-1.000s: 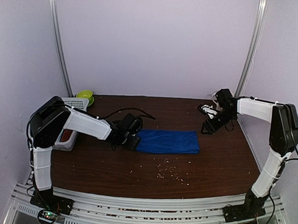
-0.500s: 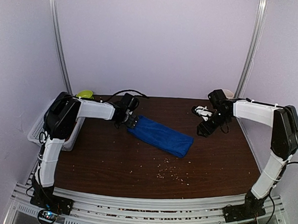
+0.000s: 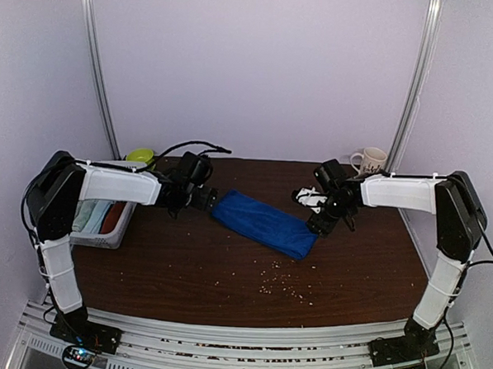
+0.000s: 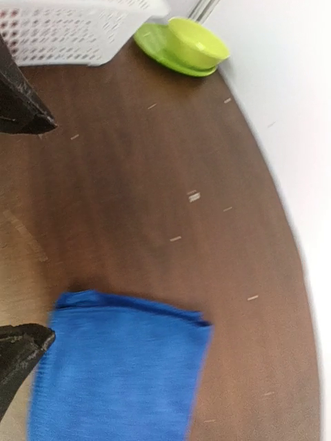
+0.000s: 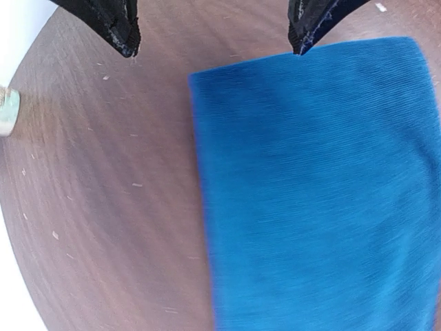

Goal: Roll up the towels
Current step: Rotate the towel at the center of the board.

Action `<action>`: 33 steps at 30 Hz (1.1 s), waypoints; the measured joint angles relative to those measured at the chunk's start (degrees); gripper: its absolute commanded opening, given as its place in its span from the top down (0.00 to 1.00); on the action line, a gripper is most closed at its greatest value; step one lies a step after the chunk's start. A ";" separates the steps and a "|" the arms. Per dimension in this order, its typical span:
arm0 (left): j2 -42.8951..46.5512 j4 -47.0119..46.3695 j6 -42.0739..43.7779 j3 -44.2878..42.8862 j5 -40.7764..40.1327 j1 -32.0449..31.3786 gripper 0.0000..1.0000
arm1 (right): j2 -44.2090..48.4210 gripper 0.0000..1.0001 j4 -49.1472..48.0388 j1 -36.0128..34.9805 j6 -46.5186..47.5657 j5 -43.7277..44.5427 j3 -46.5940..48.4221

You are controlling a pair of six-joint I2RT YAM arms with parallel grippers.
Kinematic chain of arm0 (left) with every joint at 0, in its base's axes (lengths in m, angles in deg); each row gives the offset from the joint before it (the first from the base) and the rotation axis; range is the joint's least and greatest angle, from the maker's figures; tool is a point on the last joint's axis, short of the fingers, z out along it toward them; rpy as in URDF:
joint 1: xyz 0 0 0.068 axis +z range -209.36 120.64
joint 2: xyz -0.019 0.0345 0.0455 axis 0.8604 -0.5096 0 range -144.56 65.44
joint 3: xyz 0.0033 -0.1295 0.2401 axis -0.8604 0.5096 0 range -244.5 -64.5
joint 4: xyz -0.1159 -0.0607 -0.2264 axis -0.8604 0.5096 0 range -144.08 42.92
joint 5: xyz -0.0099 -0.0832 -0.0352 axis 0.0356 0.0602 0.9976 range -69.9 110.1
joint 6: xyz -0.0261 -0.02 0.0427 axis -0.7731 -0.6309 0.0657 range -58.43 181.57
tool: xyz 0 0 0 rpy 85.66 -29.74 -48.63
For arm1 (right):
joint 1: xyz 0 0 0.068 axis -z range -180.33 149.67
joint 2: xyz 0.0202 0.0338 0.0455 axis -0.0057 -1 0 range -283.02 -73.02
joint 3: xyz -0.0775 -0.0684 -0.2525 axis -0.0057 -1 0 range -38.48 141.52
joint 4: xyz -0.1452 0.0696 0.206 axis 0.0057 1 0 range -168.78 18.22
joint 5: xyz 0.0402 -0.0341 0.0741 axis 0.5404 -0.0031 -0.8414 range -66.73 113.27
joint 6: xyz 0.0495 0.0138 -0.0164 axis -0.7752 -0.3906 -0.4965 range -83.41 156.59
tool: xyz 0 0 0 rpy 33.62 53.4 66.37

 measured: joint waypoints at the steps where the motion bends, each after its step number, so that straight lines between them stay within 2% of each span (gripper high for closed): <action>1: 0.48 -0.22 -0.48 1.95 0.26 -0.46 0.02 | 0.33 0.26 -0.02 -1.03 0.46 0.33 -0.72; 7: 0.66 -1.66 -2.67 8.63 1.51 -2.80 0.02 | 0.74 0.26 -0.37 -3.45 2.56 2.73 -2.36; 26: 7.43 -5.57 -4.57 14.43 -0.70 -3.23 0.02 | -2.58 0.26 -0.07 -16.44 6.16 5.07 -3.93; 30: 7.45 -5.57 -4.57 14.60 -1.66 -3.23 0.02 | -2.69 0.26 0.79 -20.46 6.08 4.04 -3.54; 33: 7.45 -5.55 -4.57 14.80 -2.78 -3.23 0.02 | -3.89 0.24 3.23 -23.52 5.77 -0.04 -0.92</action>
